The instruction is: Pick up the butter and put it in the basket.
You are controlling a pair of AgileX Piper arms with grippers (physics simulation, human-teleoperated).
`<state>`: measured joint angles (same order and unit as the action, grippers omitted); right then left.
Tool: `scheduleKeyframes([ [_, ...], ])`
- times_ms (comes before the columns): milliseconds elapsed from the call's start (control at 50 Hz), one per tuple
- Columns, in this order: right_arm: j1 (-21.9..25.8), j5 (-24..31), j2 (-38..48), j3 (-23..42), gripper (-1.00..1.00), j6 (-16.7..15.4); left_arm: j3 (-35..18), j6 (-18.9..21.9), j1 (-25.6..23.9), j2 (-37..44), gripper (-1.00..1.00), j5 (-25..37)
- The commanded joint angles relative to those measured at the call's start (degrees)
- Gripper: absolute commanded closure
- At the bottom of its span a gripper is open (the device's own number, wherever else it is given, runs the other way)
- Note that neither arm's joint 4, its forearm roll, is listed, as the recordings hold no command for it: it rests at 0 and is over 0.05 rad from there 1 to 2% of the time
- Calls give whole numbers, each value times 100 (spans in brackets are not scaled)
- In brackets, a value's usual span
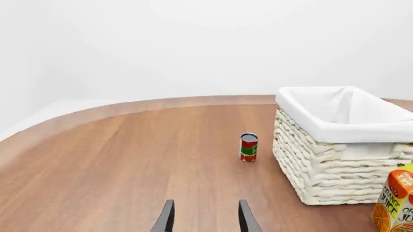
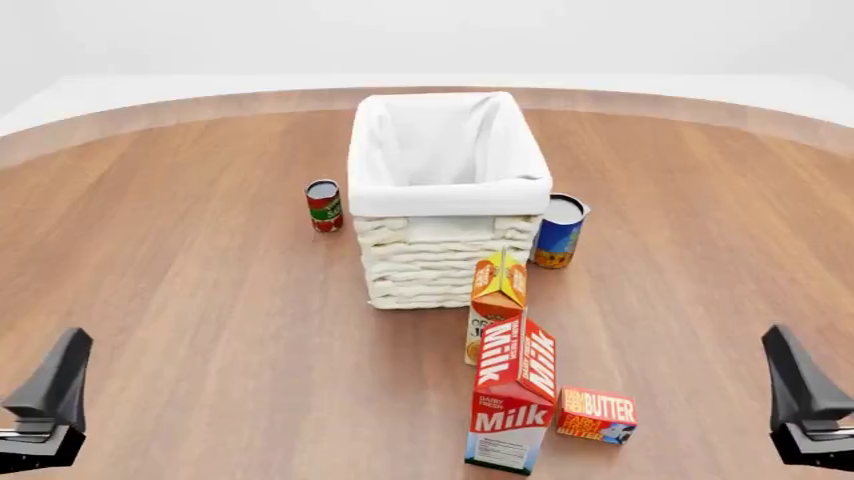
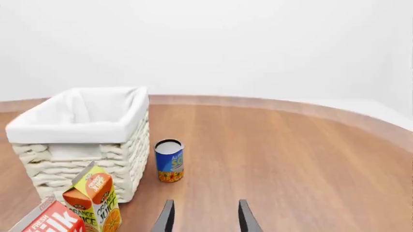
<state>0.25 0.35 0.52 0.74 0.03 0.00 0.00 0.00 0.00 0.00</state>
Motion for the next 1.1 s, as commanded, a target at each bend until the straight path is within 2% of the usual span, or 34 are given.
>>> scheduleKeyframes([
  [20,-9,-56,140,185,-100,-78,0,0,0,0,-100,0],
  [160,-13,-246,395,240,-100,-167,0,0,0,0,-100,0],
  [300,302,-470,845,421,-100,-255,0,0,0,0,-100,0],
  [380,517,-487,1170,567,-100,-519,0,0,0,0,-100,0],
  [420,671,-441,1248,645,-100,-829,0,0,0,0,-100,0],
  [560,1297,59,1548,1095,-100,-1670,0,0,0,0,-100,0],
  [620,1679,386,1858,1318,-100,-1853,0,0,0,0,-100,0],
  [640,1846,540,1897,1392,-100,-2020,0,0,0,0,-100,0],
  [680,1998,775,1986,1551,-100,-2061,0,0,0,0,-100,0],
  [720,2156,1010,2015,1712,-100,-2297,0,0,0,0,-100,0],
  [760,2149,1157,2090,1917,-100,-2256,0,0,0,0,-100,0],
  [800,2123,1242,2106,2078,-100,-2409,0,0,0,0,-100,0],
  [900,2076,1402,2495,2390,-100,-2484,0,0,0,0,-100,0],
  [960,2279,1562,2736,2503,-100,-2546,0,0,0,0,-100,0],
  [1100,2552,1996,3082,2691,-100,-3260,0,0,0,0,-100,0],
])
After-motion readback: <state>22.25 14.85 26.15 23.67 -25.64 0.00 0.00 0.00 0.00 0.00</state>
